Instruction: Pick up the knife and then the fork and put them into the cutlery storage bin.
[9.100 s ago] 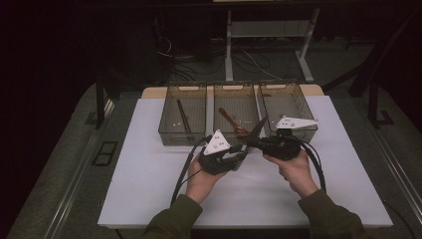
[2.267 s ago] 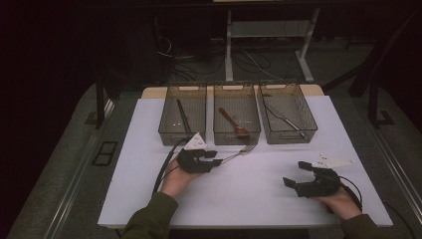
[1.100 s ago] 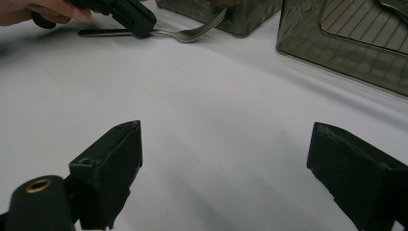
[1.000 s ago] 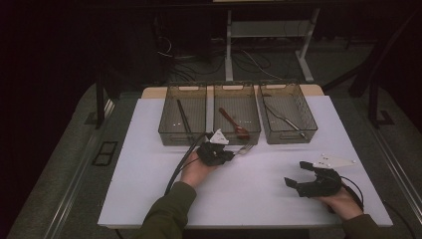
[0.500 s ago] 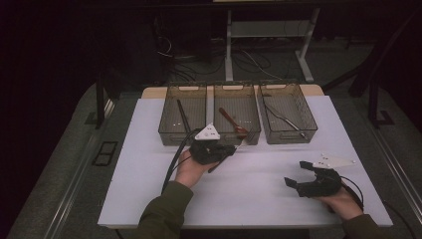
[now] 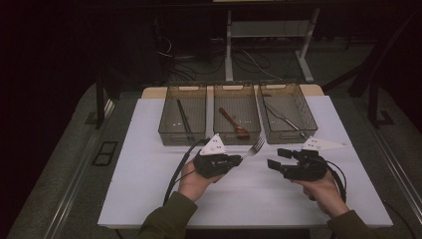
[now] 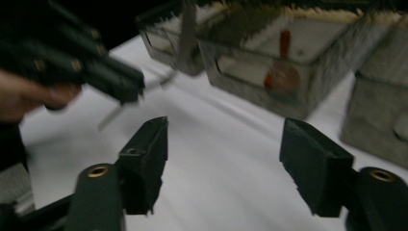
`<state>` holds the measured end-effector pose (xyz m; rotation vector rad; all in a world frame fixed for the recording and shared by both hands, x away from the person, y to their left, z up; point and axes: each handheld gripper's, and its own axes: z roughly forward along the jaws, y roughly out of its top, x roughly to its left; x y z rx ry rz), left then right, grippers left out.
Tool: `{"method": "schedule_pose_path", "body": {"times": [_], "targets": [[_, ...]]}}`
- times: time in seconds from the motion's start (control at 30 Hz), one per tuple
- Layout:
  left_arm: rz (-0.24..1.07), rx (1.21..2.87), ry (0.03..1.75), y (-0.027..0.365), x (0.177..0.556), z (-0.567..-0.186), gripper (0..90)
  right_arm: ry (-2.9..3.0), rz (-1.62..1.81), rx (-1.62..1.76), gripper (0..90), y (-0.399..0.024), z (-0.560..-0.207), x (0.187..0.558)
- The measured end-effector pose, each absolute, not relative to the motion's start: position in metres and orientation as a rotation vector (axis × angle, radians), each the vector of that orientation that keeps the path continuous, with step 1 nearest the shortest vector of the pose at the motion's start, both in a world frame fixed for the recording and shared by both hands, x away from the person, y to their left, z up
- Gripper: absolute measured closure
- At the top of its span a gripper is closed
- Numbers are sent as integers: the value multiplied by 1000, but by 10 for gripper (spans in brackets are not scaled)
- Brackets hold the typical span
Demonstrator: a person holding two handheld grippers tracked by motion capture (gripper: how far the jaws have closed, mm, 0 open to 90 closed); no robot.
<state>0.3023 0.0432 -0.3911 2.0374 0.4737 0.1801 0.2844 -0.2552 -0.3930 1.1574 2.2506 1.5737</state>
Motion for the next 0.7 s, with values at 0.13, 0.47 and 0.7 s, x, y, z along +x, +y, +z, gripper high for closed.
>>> {"method": "schedule_pose_path", "body": {"times": [0.13, 0.47, 0.7], "targets": [[197, 2053, 470, 42, 298, -392, 842, 2252, 1646, 1156, 470, -238, -387, 295], [238, 2063, 482, 43, 299, -393, 842, 2292, 1713, 1178, 765, -212, -392, 316], [215, 2041, 505, 41, 301, -395, 843, 2256, 1780, 1157, 851, -210, -387, 318]]}}
